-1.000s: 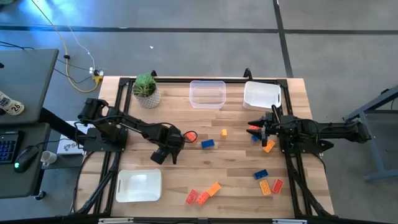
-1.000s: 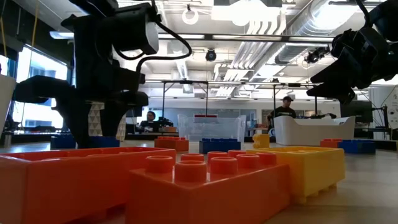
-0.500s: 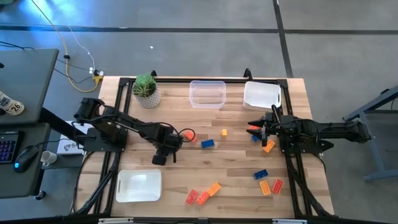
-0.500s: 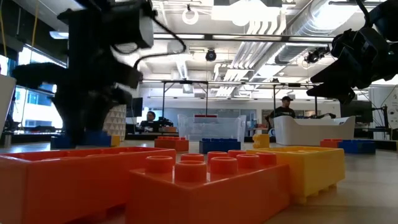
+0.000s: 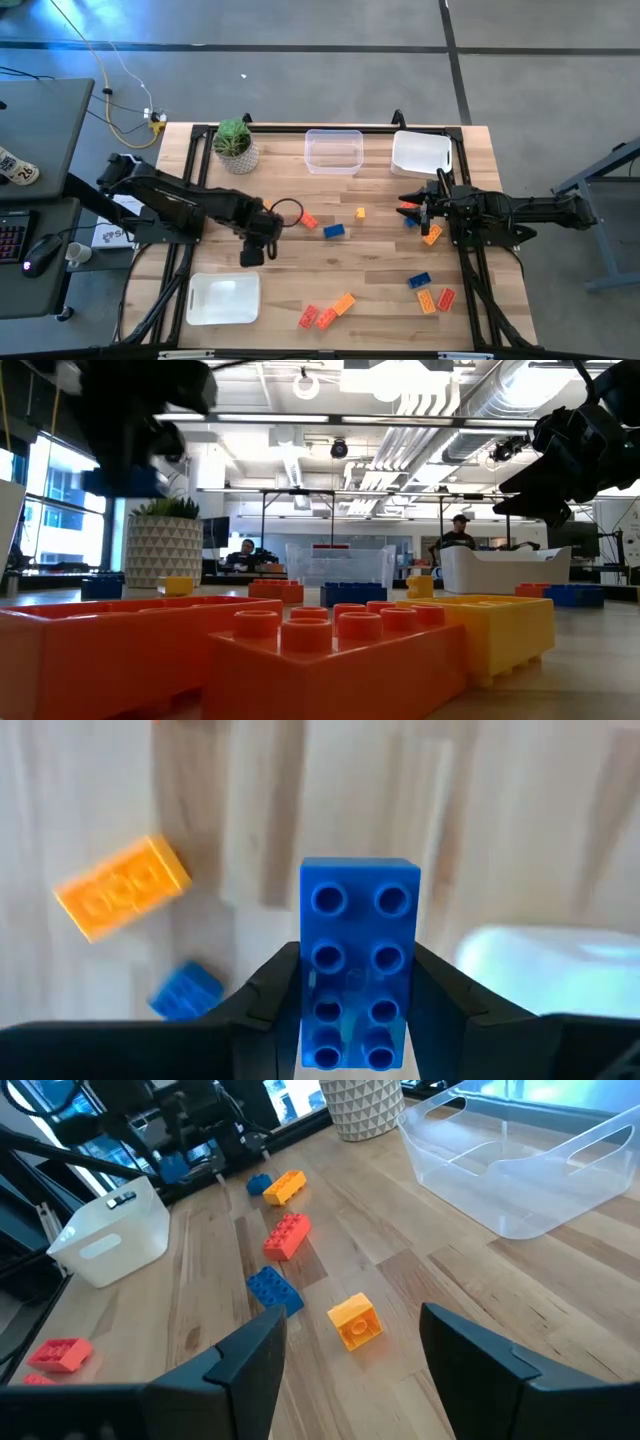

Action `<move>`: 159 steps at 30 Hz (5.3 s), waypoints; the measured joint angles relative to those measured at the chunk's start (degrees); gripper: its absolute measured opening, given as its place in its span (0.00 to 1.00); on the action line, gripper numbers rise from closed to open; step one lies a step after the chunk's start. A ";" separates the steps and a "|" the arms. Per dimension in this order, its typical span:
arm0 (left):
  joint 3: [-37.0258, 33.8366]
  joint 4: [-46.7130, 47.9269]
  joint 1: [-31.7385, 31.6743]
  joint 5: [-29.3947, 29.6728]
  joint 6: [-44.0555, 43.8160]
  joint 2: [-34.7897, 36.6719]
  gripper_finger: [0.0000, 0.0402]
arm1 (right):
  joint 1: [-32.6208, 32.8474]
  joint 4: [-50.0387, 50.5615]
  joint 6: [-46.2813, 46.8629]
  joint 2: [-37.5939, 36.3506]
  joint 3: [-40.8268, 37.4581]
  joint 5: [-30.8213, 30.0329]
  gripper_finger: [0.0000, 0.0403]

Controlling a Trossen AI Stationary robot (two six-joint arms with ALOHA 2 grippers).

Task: Sort & place blocks by color
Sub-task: Put the blue game piece into the bottom white bin, then put the yellow game piece into the top white bin

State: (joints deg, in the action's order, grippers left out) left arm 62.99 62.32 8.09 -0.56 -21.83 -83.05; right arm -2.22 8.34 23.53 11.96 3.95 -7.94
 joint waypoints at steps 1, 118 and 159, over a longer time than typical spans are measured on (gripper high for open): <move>0.32 1.25 0.81 -0.96 -1.61 0.54 0.27 | 0.01 0.00 0.00 -0.02 -0.01 -0.01 0.54; 0.56 0.80 -27.27 20.07 3.64 8.92 0.48 | -2.30 25.12 43.82 87.46 54.03 2.43 0.54; 0.56 -17.68 -27.27 12.55 20.12 8.90 0.48 | -3.75 47.51 43.06 83.90 68.40 -11.71 0.17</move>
State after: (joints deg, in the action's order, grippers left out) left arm 63.55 44.64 -19.18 11.99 -1.72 -74.15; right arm -5.96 55.85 66.59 95.86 72.35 -19.65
